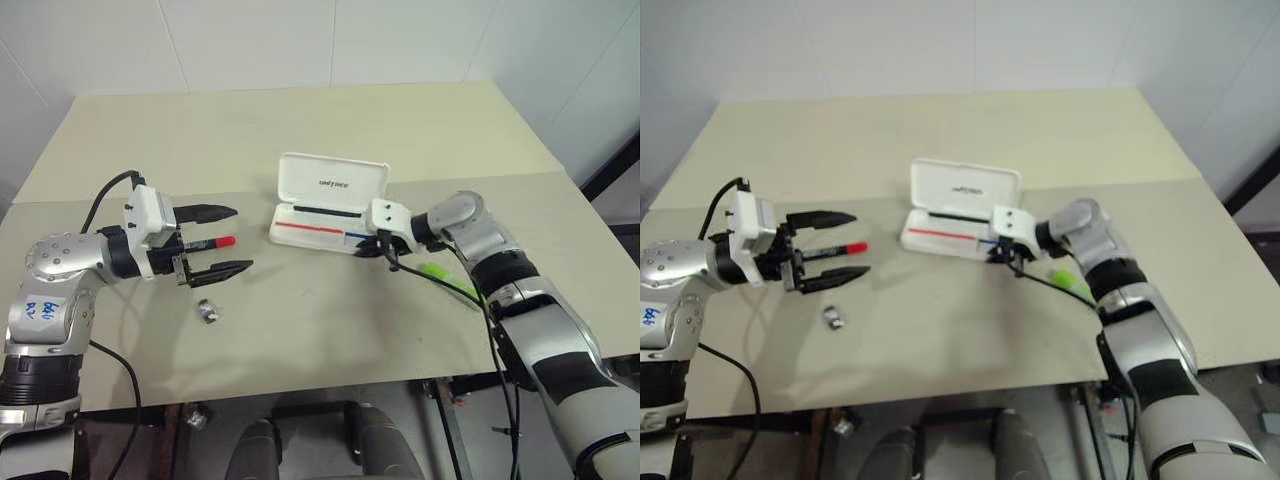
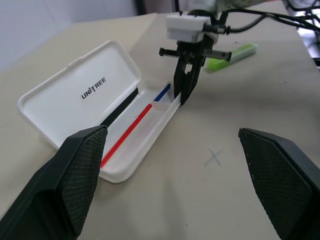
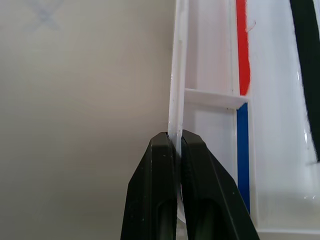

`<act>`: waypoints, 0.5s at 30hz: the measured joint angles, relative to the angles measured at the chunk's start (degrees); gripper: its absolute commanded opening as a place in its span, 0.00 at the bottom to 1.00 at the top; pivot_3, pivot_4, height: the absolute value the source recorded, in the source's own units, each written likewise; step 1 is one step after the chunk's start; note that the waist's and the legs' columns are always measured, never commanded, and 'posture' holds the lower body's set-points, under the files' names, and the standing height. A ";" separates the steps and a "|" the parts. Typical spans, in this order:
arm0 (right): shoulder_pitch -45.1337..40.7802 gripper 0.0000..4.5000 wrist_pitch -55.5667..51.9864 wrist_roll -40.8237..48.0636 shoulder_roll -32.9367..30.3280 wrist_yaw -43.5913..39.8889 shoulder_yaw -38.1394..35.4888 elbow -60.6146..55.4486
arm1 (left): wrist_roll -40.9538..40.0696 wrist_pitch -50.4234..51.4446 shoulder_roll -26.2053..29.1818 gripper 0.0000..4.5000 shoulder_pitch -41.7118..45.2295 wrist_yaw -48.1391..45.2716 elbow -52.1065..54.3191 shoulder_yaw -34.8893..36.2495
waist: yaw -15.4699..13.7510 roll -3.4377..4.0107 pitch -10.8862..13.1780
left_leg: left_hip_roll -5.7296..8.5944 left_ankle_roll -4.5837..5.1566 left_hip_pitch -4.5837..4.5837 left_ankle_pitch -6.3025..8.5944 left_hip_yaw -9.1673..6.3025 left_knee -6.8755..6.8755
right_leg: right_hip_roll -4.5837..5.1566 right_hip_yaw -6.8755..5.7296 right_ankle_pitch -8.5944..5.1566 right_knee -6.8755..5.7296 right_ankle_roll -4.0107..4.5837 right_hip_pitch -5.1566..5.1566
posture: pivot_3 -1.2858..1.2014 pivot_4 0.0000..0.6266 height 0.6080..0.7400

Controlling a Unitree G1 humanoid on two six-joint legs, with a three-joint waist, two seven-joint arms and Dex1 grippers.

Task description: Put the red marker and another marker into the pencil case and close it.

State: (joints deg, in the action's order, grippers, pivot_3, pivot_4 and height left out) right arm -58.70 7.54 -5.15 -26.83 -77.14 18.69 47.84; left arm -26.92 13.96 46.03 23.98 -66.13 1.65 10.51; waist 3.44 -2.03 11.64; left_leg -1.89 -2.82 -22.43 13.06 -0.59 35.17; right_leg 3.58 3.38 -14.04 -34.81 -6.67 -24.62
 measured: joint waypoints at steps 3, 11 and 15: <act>5.98 0.00 -1.55 3.02 -2.96 -4.08 -0.47 -11.18 | 0.00 0.20 0.84 1.00 -0.39 -2.57 -0.61 -0.21 | -0.05 0.00 0.00 | -0.01 -0.08 -0.03 0.05 -0.01 0.00 | 0.00 0.02 -0.03 0.00 -0.03 -0.01 | 0.52 0.24 1.00; 18.62 0.00 -10.80 6.76 -9.00 -6.27 -0.52 -36.32 | 0.07 -0.12 1.79 1.00 -2.94 -4.89 -1.84 -0.24 | -0.30 -0.02 0.01 | -0.02 -0.10 0.03 0.06 0.00 0.07 | 0.00 0.01 -0.13 -0.02 0.11 0.00 | 0.52 0.24 1.00; 24.31 0.00 -16.78 7.35 -10.17 -5.05 -0.48 -44.33 | 0.06 -0.10 1.77 1.00 -4.38 -4.67 -1.62 -0.18 | -0.30 -0.03 0.01 | -0.02 -0.10 0.05 0.06 0.06 0.13 | 0.02 0.03 -0.64 -0.03 1.01 0.02 | 0.52 0.24 1.00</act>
State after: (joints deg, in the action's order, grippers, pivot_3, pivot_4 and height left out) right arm -34.39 -9.24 2.20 -37.00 -82.19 18.21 3.51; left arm -26.85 13.86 47.80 19.60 -70.80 0.03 10.33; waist 3.14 -2.06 11.66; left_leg -1.91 -2.92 -22.38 13.12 -0.54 35.30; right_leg 3.60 3.42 -14.68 -34.84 -5.66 -24.60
